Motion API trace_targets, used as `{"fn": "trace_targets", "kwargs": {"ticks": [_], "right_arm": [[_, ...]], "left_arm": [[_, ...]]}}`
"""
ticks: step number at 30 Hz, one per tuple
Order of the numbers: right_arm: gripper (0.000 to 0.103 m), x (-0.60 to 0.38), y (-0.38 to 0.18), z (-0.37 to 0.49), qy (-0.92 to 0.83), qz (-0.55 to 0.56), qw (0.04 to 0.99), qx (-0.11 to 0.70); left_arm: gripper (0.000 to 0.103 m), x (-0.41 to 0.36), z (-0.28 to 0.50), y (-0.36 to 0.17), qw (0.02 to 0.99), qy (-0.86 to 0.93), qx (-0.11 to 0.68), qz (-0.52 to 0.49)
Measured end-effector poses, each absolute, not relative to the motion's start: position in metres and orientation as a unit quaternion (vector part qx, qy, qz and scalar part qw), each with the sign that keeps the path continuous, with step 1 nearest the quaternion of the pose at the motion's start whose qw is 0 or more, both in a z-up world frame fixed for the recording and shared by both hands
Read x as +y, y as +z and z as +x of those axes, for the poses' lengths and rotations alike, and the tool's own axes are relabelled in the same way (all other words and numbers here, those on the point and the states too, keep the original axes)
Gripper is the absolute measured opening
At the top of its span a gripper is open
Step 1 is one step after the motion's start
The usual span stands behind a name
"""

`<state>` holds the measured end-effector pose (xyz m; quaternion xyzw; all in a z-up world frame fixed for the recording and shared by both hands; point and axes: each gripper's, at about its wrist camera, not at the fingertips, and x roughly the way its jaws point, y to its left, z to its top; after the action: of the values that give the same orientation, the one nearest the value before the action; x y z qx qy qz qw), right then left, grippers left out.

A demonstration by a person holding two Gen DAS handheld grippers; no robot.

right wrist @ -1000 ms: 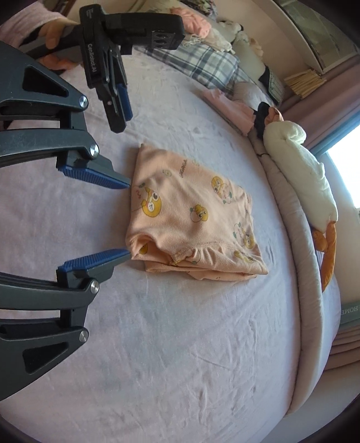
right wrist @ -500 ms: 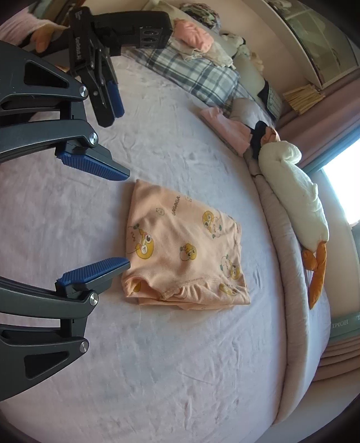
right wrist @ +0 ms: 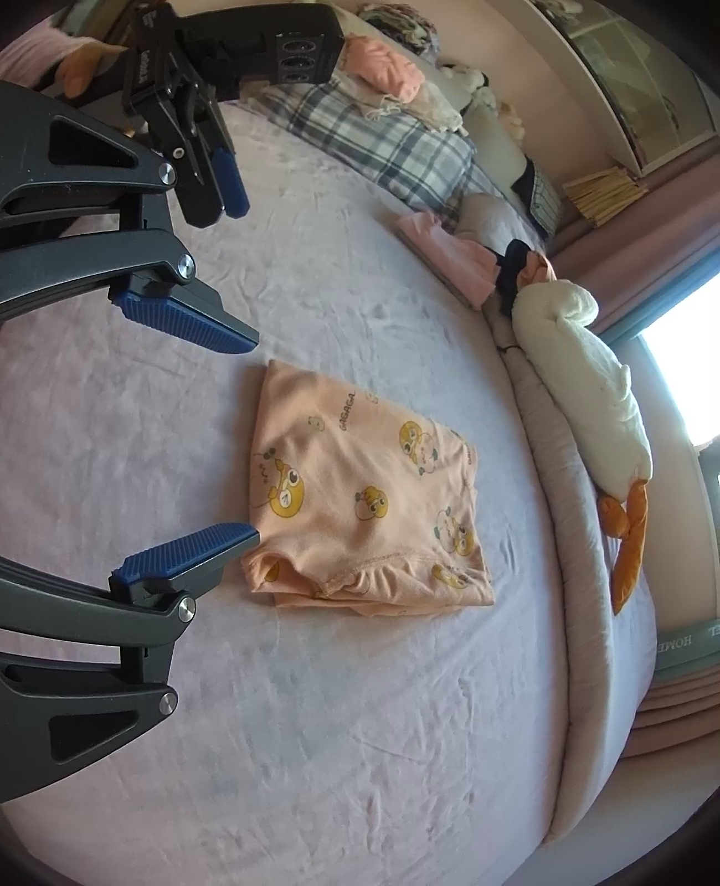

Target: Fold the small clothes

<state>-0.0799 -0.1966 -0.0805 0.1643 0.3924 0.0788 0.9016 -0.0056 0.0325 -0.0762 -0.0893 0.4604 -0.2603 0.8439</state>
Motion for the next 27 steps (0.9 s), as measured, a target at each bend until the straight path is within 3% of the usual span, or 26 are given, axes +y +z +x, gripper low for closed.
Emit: {"fn": "trace_targets", "kwargs": {"ticks": [3, 27], "right_arm": [[0.070, -0.196, -0.079, -0.081, 0.078, 0.163, 0.903, 0.389], [0.073, -0.203, -0.078, -0.075, 0.077, 0.184, 0.902, 0.384]], "left_arm": [[0.103, 0.034, -0.007, -0.073, 0.849, -0.259, 0.450, -0.094], [0.103, 0.039, 0.008, -0.074, 0.844, -0.258, 0.446, -0.148]]}}
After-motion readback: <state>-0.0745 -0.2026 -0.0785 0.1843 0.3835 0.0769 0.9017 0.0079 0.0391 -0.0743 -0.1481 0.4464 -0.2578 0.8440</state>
